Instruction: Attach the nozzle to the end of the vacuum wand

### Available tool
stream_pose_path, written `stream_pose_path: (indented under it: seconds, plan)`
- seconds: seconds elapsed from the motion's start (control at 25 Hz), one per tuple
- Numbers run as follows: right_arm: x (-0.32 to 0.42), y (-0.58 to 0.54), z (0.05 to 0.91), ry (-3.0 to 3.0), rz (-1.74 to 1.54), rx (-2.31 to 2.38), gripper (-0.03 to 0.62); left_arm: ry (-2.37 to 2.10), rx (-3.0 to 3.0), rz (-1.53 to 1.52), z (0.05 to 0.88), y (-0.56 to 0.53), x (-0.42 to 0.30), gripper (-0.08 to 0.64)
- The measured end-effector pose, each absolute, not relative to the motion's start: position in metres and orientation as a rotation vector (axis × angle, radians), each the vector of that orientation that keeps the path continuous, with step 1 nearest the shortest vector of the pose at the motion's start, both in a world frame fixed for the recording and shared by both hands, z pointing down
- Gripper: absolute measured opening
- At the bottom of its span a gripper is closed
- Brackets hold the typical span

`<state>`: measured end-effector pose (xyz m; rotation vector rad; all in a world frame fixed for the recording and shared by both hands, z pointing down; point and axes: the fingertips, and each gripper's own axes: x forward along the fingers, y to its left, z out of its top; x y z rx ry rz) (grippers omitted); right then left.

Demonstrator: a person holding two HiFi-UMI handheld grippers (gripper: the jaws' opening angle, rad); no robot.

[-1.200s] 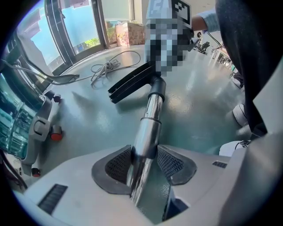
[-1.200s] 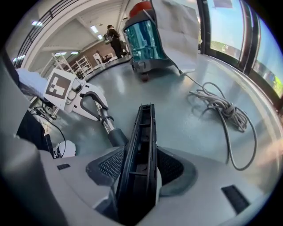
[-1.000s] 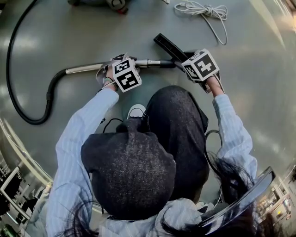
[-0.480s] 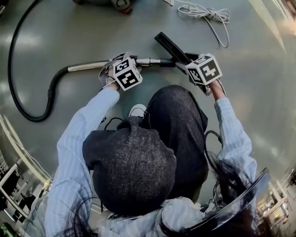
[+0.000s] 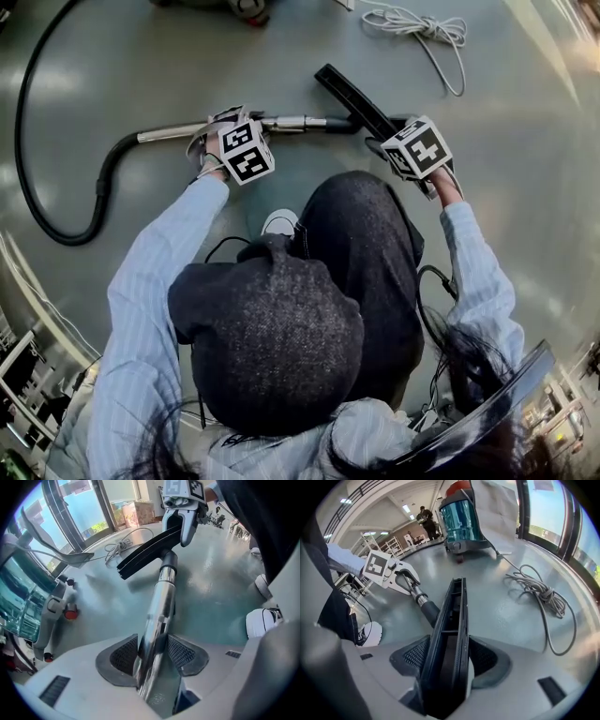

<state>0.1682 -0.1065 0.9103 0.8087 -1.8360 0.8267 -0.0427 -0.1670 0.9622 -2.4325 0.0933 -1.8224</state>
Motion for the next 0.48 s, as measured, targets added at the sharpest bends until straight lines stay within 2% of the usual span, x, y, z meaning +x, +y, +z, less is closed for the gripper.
stream_pose_path:
  seconds: [0.48]
  plan:
    - [0.160, -0.125, 0.885, -1.880, 1.178, 1.034, 0.249, 0.241, -2.565, -1.744, 0.955, -0.169, -0.034, 0.198]
